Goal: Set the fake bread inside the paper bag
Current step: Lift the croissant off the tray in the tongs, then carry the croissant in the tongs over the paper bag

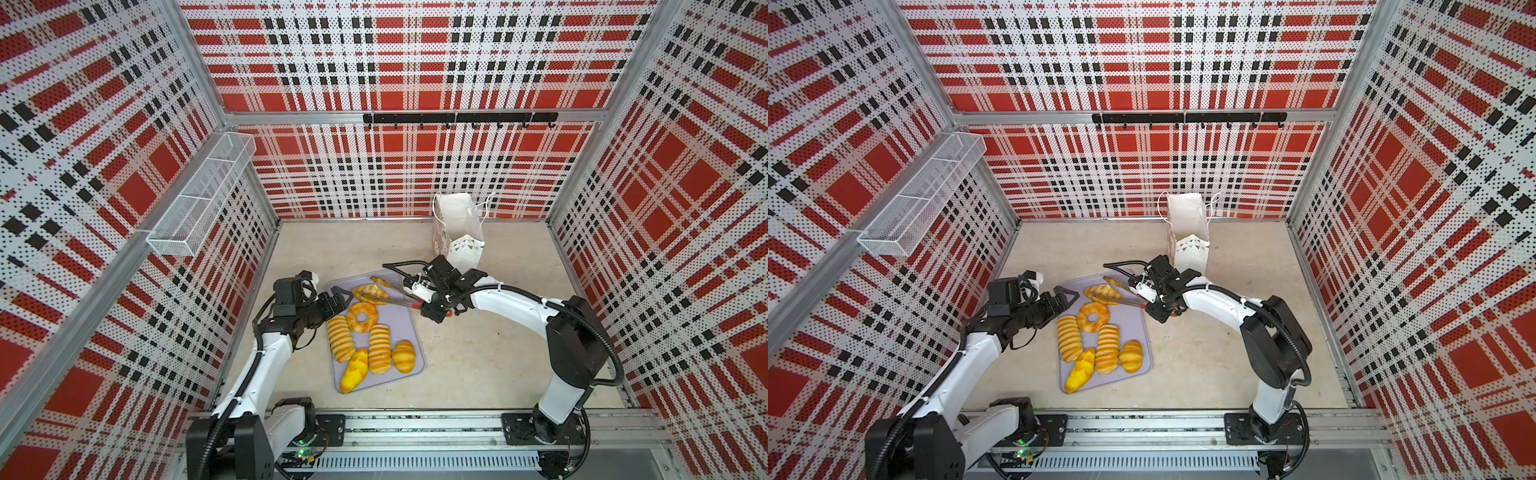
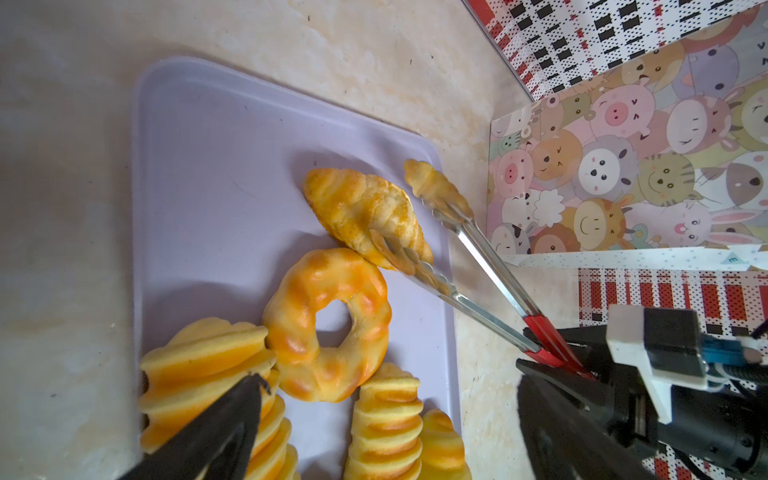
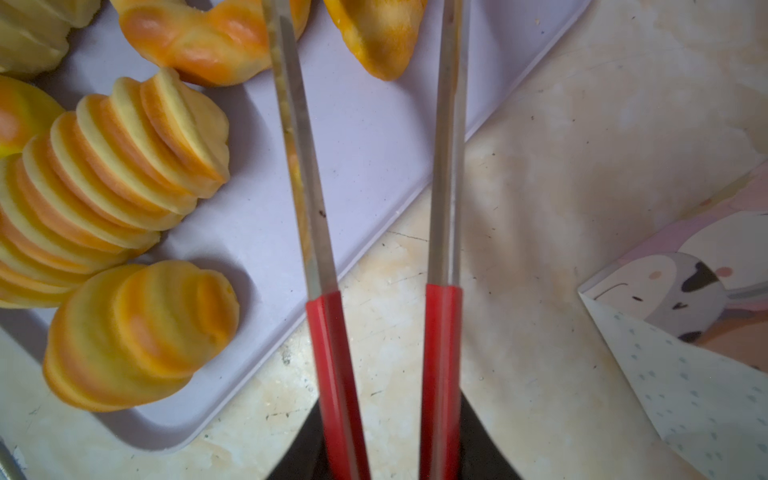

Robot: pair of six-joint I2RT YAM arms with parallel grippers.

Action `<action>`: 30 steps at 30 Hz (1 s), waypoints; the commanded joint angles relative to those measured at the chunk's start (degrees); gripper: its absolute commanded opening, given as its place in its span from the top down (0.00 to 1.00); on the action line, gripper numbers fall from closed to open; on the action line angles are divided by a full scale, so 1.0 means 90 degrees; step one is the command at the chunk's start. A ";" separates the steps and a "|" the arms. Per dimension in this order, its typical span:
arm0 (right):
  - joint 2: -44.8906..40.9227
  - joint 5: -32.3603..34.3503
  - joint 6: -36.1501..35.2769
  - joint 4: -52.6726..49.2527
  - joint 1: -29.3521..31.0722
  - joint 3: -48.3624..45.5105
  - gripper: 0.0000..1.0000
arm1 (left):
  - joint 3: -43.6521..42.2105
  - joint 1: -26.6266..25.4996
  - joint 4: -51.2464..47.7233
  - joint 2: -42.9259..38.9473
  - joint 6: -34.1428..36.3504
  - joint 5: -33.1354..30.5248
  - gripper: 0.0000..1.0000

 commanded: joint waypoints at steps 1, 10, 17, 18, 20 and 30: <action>0.0151 -0.0245 -0.0138 -0.0095 -0.0038 0.0280 0.65 | -0.0071 0.0055 0.0116 0.0003 0.0113 0.0124 0.02; 0.0457 -0.0370 -0.0252 -0.0242 -0.0097 0.0526 0.65 | -0.0080 0.0063 0.0141 -0.0038 0.0099 0.0088 0.02; 0.0398 -0.0221 -0.0314 -0.0340 -0.0125 0.0510 0.76 | -0.0082 0.0055 0.0153 -0.0234 0.0091 0.0066 0.02; 0.0254 -0.0187 -0.0303 -0.0253 -0.0134 0.0408 0.76 | -0.0080 0.0053 0.0160 -0.0298 0.0084 0.0057 0.02; -0.0119 -0.0319 -0.0252 0.0047 -0.0152 0.0159 0.76 | -0.0095 0.0052 0.0191 -0.0403 0.0084 0.0056 0.02; -0.1901 -0.0643 0.0334 0.1229 -0.0246 -0.1176 0.76 | -0.0046 0.0072 0.0316 -0.1403 0.0004 0.0027 0.02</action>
